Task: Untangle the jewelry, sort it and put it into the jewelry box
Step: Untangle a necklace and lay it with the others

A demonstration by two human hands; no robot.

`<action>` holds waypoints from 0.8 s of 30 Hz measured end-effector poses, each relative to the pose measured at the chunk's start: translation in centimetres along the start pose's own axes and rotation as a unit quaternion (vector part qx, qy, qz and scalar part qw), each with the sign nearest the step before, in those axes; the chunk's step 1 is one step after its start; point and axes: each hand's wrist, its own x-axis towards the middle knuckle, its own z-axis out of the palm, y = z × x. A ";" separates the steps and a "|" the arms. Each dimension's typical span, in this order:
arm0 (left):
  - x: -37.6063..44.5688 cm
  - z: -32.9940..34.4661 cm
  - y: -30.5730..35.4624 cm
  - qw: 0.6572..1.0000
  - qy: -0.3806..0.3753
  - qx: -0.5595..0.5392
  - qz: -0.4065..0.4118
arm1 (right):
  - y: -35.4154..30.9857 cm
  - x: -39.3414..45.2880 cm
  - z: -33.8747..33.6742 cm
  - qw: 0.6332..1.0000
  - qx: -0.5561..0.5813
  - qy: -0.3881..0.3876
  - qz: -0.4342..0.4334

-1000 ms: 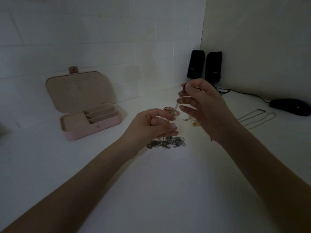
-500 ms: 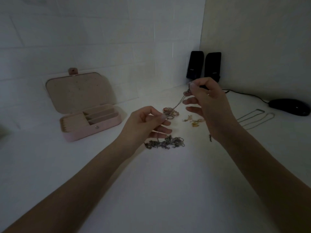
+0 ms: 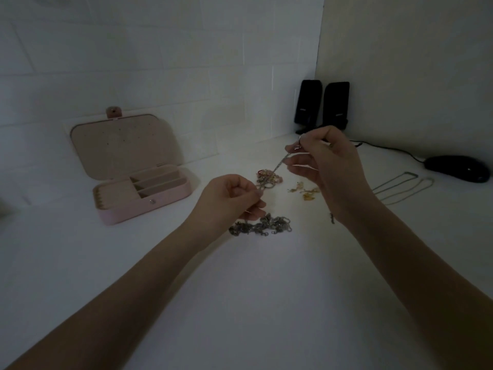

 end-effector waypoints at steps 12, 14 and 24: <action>0.4 -0.6 -0.7 0.990 0.004 0.130 0.046 | 0.1 -0.5 0.5 0.999 0.017 -0.012 0.031; 0.3 -0.4 -0.4 0.999 -0.008 0.044 0.030 | 0.2 -0.2 0.1 0.999 0.014 0.024 0.029; 0.0 0.0 0.5 0.997 0.012 -0.074 -0.014 | 0.3 -0.1 0.0 1.000 -0.028 0.007 -0.011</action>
